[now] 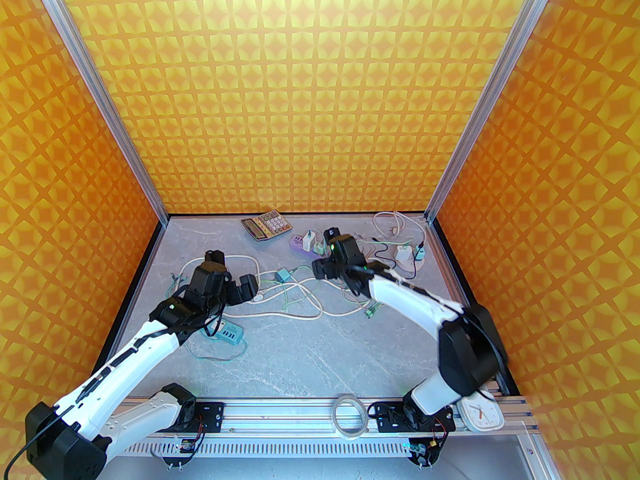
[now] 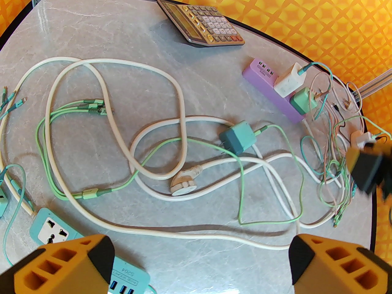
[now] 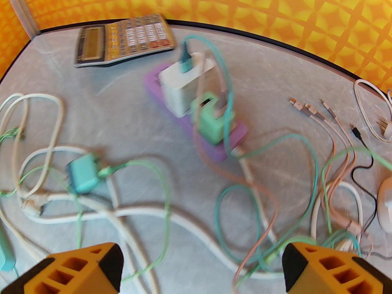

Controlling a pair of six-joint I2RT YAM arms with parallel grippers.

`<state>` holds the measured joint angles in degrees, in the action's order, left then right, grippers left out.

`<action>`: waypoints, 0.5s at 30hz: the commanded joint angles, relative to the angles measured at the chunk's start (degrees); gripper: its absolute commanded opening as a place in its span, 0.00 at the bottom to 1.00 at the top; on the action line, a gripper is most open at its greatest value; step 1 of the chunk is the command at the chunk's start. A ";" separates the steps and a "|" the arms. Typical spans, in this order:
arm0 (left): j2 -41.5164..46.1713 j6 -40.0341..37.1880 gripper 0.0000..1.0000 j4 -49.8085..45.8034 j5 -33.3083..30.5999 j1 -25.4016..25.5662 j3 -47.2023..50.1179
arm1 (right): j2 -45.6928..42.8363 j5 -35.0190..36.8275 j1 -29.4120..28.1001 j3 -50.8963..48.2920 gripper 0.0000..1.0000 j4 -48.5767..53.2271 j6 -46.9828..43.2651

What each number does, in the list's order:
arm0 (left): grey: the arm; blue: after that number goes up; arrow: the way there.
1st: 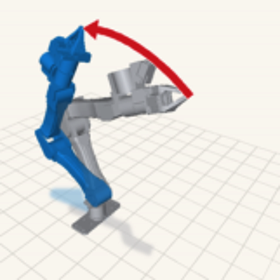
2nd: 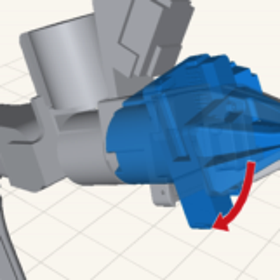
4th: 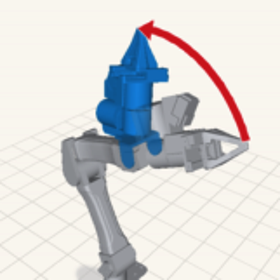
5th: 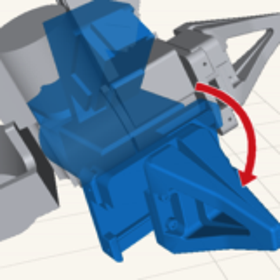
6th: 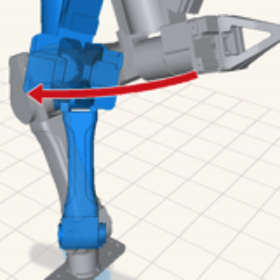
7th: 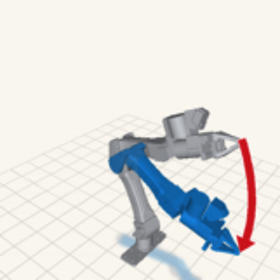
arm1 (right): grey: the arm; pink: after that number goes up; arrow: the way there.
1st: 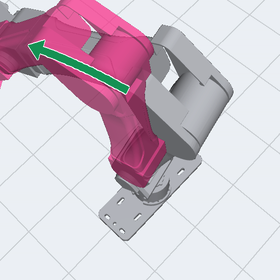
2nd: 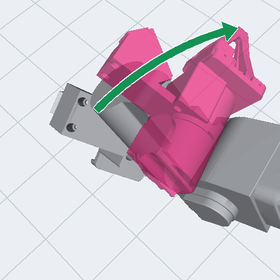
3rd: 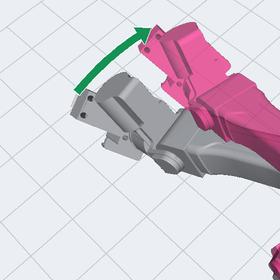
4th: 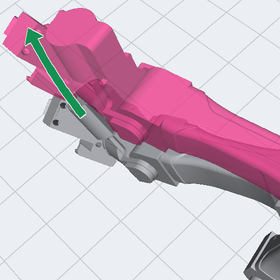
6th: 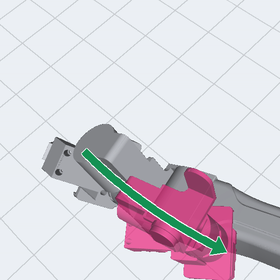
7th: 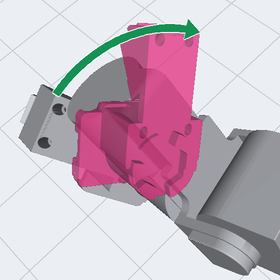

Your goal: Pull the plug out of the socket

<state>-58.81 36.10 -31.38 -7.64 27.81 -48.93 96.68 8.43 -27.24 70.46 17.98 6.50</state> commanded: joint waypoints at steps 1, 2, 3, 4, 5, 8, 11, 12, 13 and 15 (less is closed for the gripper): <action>1.71 -1.60 0.99 1.13 0.35 0.39 1.09 | 5.26 -4.10 1.99 7.06 0.92 2.01 -3.99; 1.86 -1.49 0.99 1.20 0.46 0.40 1.25 | 7.24 -5.10 2.59 9.44 0.92 2.97 -4.87; 1.94 -1.49 0.99 1.31 0.65 0.40 1.52 | 9.29 -5.79 3.13 11.91 0.92 3.89 -5.82; 2.09 -1.64 0.99 1.23 0.78 0.47 1.65 | 11.44 -6.36 3.46 14.24 0.93 4.89 -6.78; 2.10 -1.70 0.99 1.23 0.93 0.42 1.61 | 13.22 -7.03 3.83 16.31 0.93 5.82 -7.69; 1.95 -2.24 0.99 0.88 0.97 0.45 1.39 | 18.59 -8.63 4.66 22.38 0.94 8.70 -9.84; 1.78 -2.75 0.99 0.36 0.96 0.40 0.91 | 22.81 -10.51 5.59 27.06 0.97 10.90 -11.29; 1.64 -2.91 0.99 0.35 0.96 0.40 0.79 | 24.12 -11.35 5.93 28.80 0.97 11.56 -11.52; 1.57 -3.14 0.99 0.27 0.97 0.40 0.63 | 25.52 -12.00 6.29 30.18 0.97 12.30 -11.67; 1.12 -3.46 0.99 0.34 0.96 0.40 0.32 | 28.04 -14.30 6.74 33.38 0.96 14.11 -12.13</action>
<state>-57.41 34.22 -31.07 -7.49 27.81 -47.77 121.89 -1.54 -21.26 99.96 27.77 -3.38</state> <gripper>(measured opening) 0.991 0.963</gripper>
